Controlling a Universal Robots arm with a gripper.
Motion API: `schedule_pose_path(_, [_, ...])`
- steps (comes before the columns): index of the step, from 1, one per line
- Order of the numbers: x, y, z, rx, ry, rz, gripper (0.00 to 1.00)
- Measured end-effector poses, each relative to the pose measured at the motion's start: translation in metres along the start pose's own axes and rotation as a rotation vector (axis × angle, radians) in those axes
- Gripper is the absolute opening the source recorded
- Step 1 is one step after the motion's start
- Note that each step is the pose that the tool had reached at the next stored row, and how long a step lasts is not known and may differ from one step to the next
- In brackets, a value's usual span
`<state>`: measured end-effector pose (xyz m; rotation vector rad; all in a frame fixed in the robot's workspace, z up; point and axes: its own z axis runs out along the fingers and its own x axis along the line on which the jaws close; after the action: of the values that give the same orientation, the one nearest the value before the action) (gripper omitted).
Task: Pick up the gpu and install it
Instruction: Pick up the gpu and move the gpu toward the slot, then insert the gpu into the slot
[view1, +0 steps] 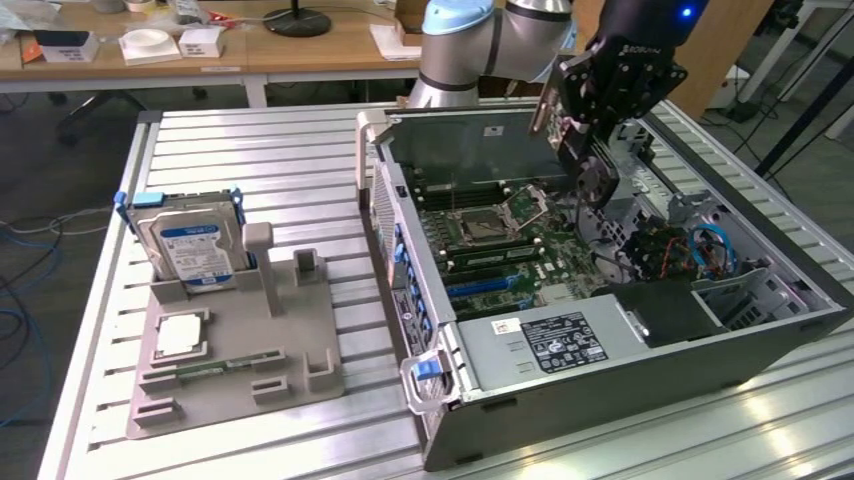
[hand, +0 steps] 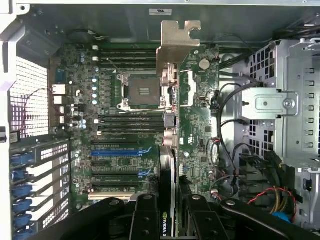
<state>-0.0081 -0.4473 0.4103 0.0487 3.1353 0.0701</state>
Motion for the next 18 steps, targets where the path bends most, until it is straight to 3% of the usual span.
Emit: schedule_pose_path(18, [-0.0005,0.0,0.0,0.0,0.0005,-0.012,0.26])
